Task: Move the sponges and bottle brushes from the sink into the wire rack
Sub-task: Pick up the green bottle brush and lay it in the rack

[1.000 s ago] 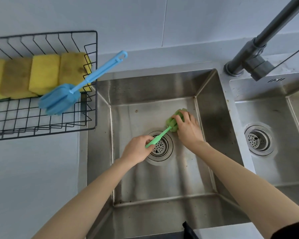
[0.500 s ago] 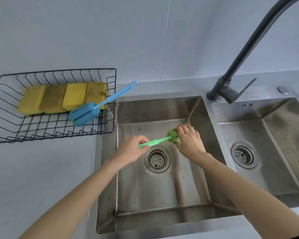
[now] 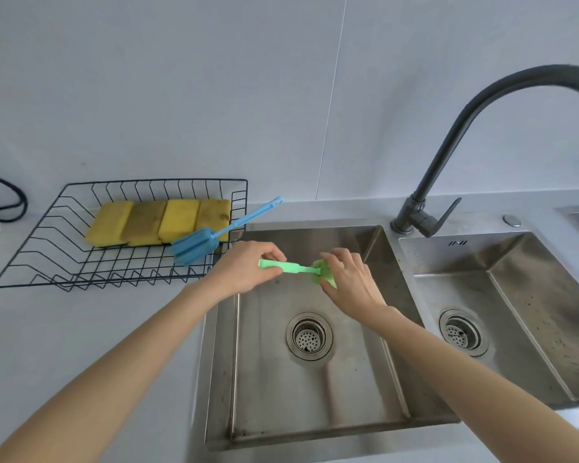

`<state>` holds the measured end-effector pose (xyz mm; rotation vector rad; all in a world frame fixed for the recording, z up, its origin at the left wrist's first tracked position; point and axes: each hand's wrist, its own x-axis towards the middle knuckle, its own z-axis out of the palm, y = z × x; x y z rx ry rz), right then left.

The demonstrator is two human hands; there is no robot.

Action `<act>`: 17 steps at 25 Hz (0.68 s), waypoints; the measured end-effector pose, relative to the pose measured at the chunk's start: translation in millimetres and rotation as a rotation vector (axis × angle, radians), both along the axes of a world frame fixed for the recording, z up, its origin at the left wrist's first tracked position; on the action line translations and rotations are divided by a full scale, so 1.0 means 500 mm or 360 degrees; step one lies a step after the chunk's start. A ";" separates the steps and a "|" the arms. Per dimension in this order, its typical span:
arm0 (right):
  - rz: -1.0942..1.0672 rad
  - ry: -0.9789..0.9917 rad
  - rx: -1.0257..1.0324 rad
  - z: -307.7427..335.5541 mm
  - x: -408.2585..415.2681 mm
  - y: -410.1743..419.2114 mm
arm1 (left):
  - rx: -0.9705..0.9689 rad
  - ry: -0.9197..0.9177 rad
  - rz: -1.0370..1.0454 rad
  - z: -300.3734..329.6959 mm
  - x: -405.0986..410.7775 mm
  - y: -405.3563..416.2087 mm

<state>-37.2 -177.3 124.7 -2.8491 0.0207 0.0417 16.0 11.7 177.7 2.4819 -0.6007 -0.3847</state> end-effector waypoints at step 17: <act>0.0201 -0.0111 0.0527 0.122 -0.011 0.135 | -0.0451 0.0064 0.0125 0.074 -0.032 0.118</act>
